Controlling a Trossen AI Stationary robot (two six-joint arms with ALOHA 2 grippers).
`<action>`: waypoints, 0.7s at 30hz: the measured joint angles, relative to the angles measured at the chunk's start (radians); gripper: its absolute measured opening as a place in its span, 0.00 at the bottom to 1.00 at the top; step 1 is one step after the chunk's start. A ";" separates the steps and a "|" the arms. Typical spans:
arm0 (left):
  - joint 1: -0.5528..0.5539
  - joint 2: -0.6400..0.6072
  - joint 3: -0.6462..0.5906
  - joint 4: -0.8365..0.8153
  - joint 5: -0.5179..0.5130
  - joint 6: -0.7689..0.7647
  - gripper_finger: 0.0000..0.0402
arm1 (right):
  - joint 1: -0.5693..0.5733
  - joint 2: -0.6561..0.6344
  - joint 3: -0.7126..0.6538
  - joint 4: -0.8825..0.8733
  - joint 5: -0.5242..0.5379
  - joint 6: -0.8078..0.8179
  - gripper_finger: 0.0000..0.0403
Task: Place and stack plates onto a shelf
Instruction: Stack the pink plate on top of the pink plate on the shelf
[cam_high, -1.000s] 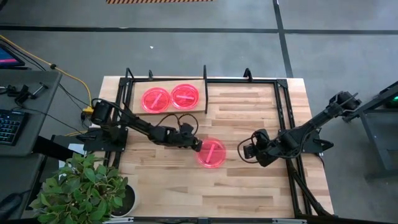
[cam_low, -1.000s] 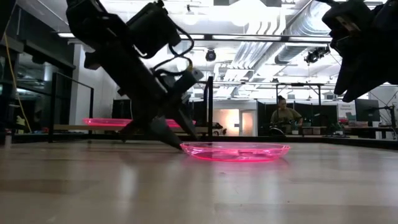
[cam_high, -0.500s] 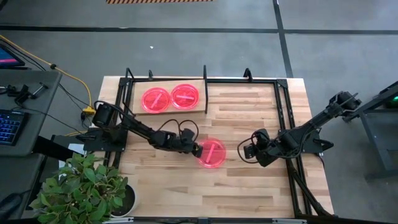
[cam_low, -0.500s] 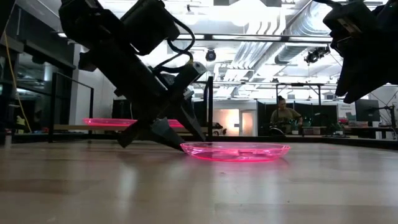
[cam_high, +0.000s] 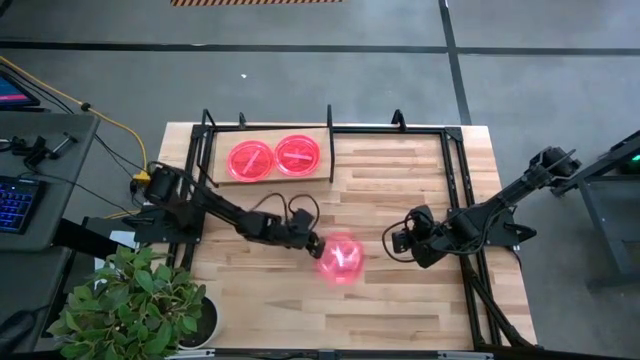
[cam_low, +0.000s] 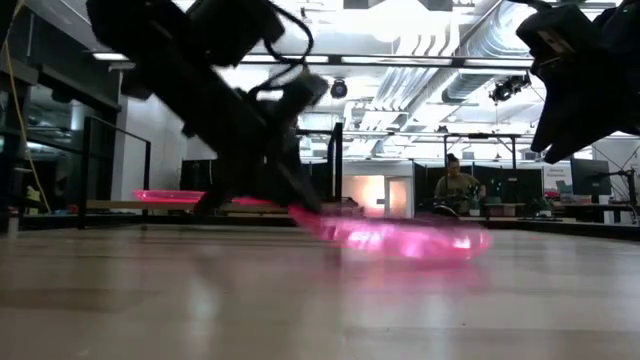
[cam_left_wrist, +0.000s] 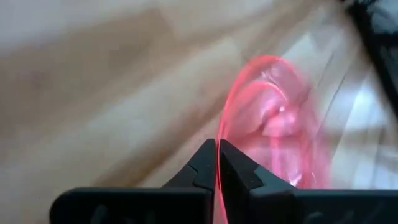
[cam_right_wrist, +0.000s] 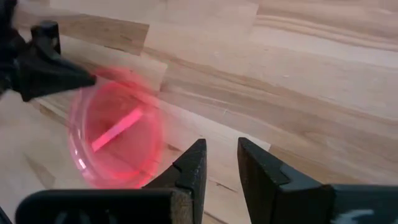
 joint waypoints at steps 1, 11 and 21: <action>0.006 -0.024 0.000 -0.015 -0.006 0.018 0.01 | 0.000 0.000 0.000 0.000 0.006 0.000 0.18; -0.069 -0.561 -0.189 -0.354 -0.397 -0.146 0.00 | 0.000 0.000 0.001 0.000 0.034 0.001 0.18; -0.294 -0.764 -0.406 -0.690 -0.905 -0.983 0.00 | -0.014 0.000 0.001 0.002 0.060 0.026 0.18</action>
